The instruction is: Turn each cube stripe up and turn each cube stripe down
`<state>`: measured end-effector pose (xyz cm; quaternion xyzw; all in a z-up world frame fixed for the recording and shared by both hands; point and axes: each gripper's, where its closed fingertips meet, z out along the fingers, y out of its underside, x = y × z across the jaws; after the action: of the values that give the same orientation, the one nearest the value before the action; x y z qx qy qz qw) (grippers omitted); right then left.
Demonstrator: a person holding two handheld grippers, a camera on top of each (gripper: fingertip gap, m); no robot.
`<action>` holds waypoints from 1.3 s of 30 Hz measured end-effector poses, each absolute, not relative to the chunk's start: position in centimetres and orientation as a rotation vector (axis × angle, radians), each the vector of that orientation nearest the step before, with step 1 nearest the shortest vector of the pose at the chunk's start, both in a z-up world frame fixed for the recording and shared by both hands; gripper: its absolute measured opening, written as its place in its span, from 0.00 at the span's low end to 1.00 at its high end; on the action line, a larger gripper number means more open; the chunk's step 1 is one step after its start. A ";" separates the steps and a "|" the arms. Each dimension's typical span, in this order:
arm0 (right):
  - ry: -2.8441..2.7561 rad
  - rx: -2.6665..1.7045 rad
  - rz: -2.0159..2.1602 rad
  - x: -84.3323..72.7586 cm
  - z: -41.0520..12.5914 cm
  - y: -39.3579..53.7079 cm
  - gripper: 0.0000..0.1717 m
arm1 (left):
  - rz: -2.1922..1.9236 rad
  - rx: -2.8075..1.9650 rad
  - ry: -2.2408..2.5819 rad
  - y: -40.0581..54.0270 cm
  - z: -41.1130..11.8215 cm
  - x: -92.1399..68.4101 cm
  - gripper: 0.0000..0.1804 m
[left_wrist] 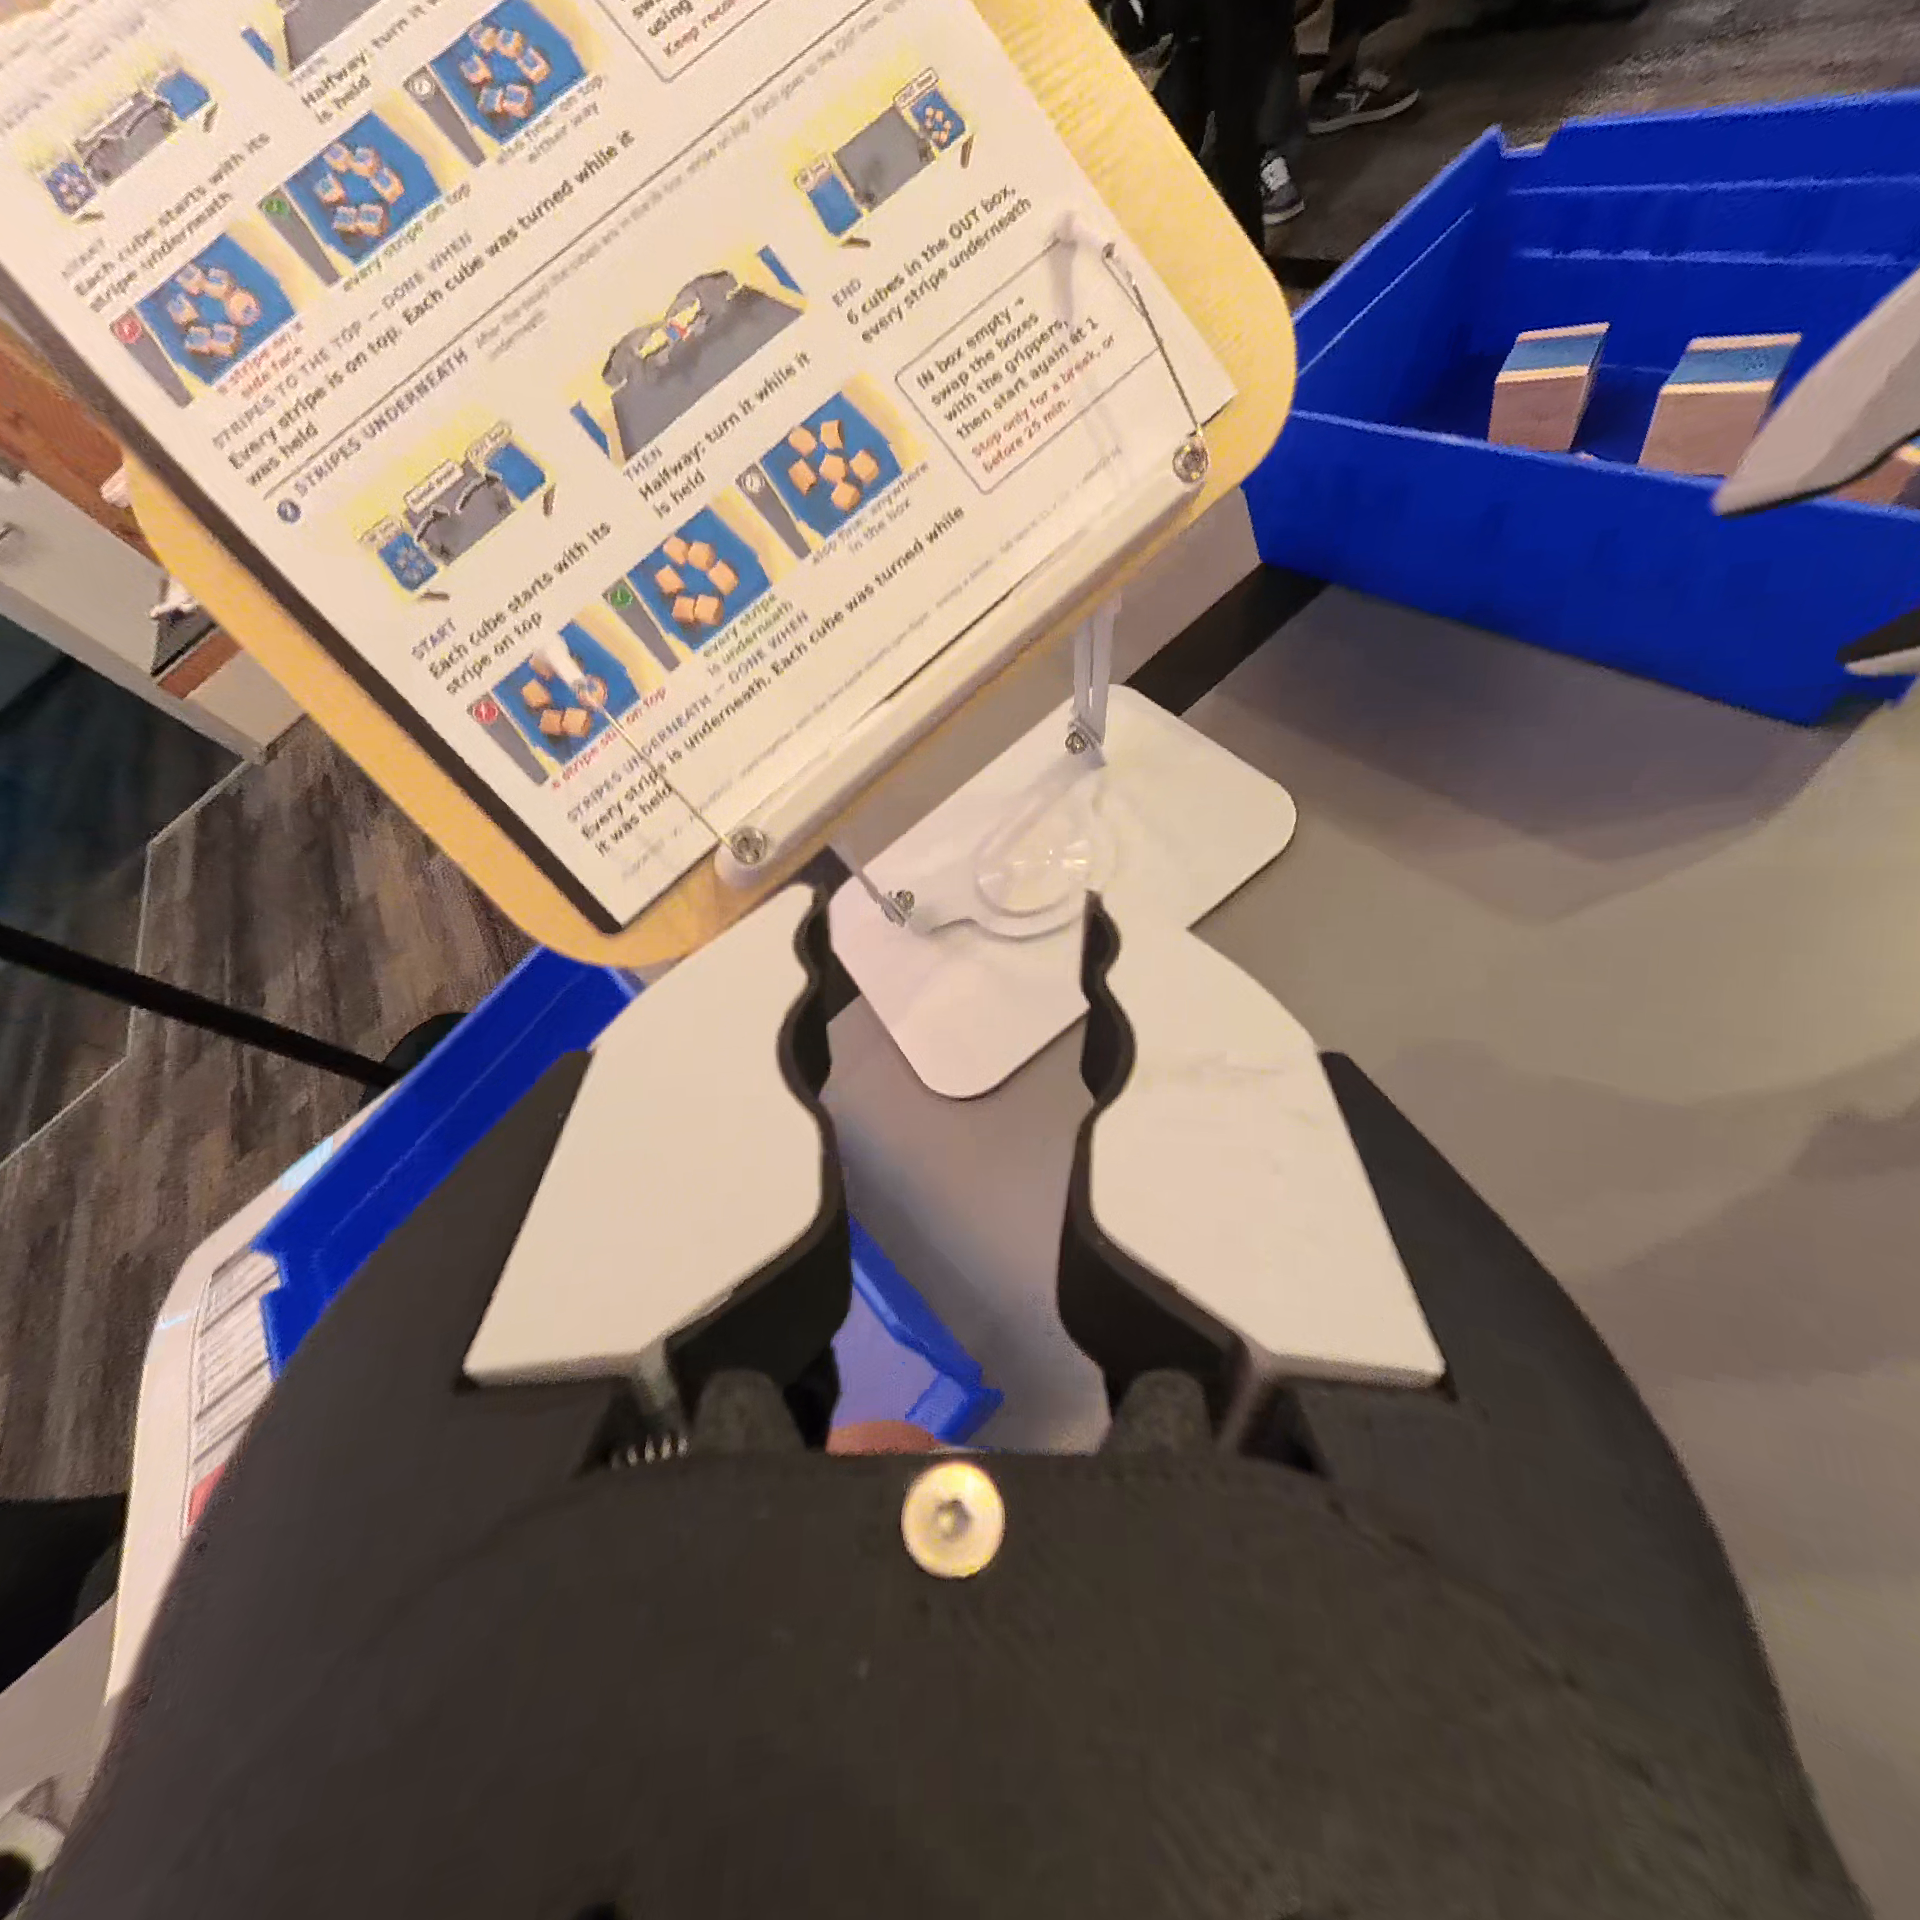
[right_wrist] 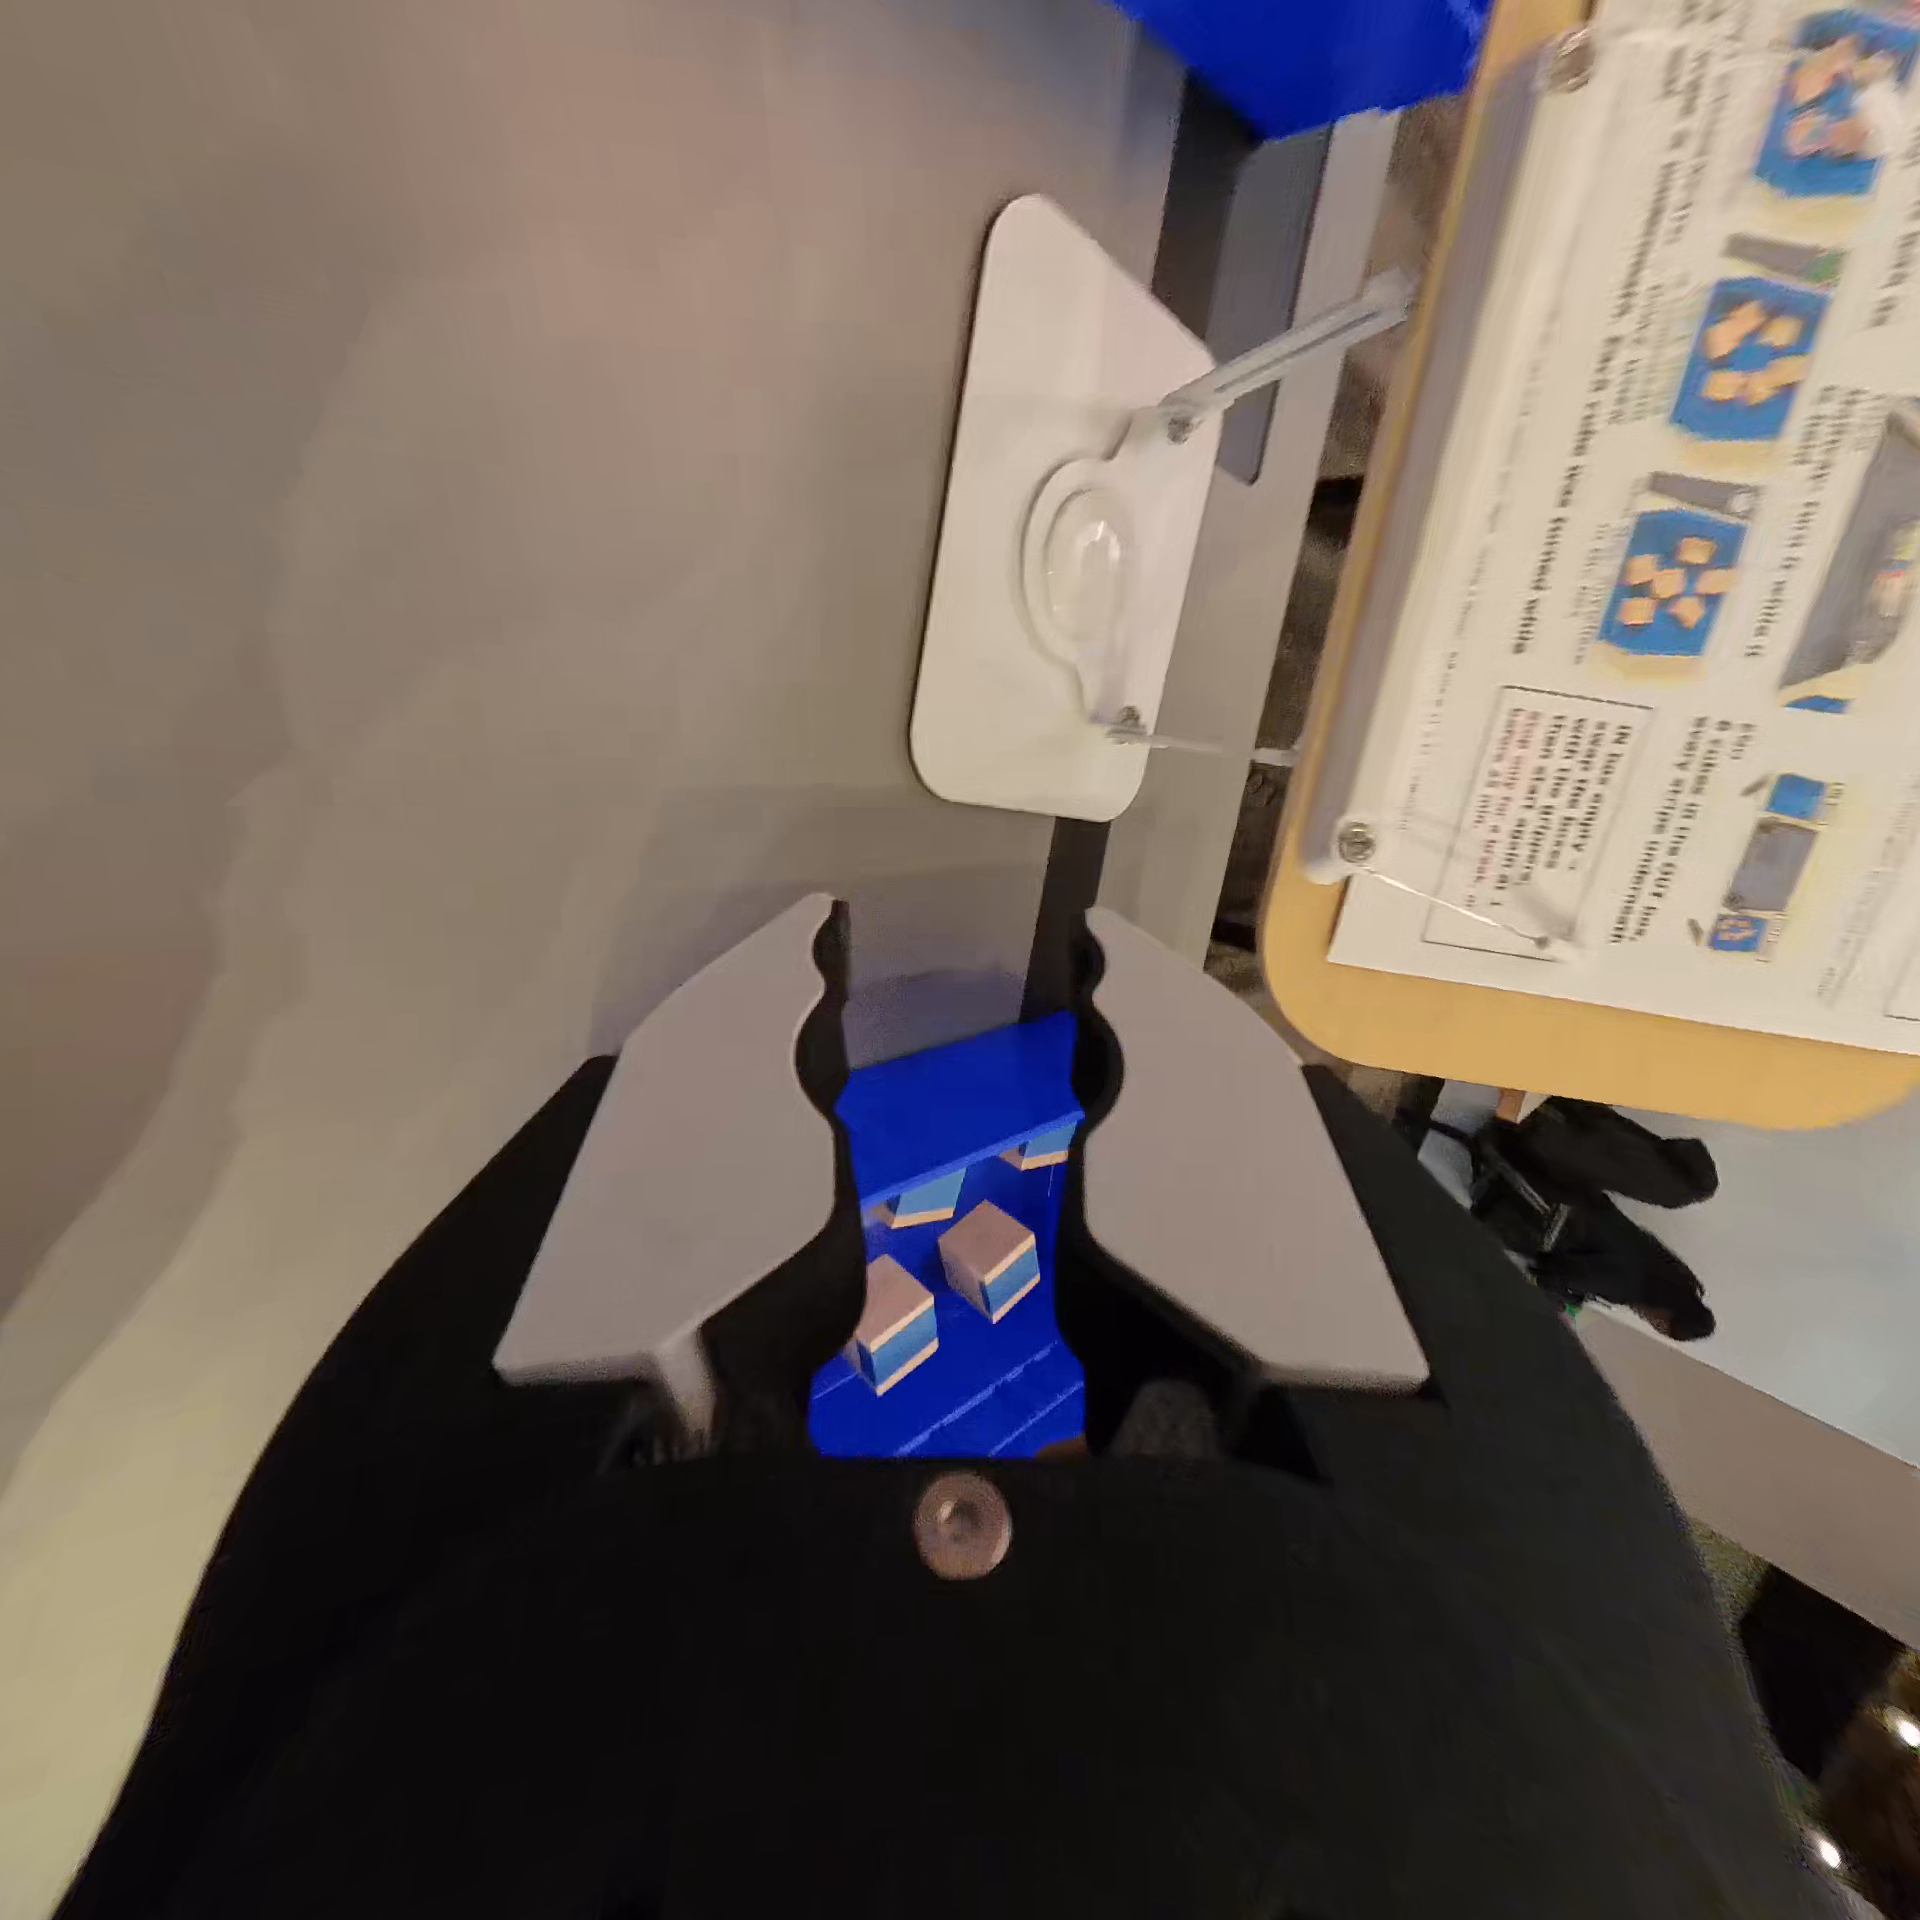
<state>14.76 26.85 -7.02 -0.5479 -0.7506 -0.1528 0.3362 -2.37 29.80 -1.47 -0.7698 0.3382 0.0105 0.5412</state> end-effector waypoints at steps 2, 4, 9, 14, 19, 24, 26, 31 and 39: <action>-1.990 -1.454 -0.456 14.9 -8.1 26.8 0.29 | 0.029 -1.850 0.805 28.9 -2.5 -2.8 0.28; -2.000 -1.488 -0.499 14.9 -8.8 26.6 0.32 | 0.026 -1.887 0.817 28.2 -4.0 -3.0 0.31; -2.008 -1.581 -0.438 13.6 -10.8 24.6 0.39 | -0.003 -1.949 0.805 26.3 -6.9 -4.2 0.36; -1.968 -1.677 -0.263 10.8 -13.4 22.2 0.48 | -0.143 -2.055 0.744 24.3 -10.8 -6.4 0.44; -1.809 -1.799 -0.047 8.3 -15.4 21.1 0.54 | -0.260 -2.152 0.699 22.9 -15.2 -7.7 0.53; -1.525 -1.975 0.105 8.4 -17.2 22.6 0.60 | -0.278 -2.250 0.706 22.3 -19.0 -8.0 0.64; -1.411 -2.030 0.163 9.0 -18.3 23.3 0.64 | -0.309 -2.305 0.731 21.8 -20.8 -7.4 0.67; -1.219 -2.130 0.294 10.3 -21.5 24.2 0.65 | -0.334 -2.367 0.832 21.1 -24.0 -5.4 0.70; -1.101 -2.254 0.380 11.3 -24.9 25.3 0.73 | -0.293 -2.377 0.876 22.0 -25.2 -4.7 0.73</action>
<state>11.31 25.34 -24.91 -0.8482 -0.4143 0.1431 0.2974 -4.72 21.95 -25.19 -0.8916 0.3286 -0.1098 0.2916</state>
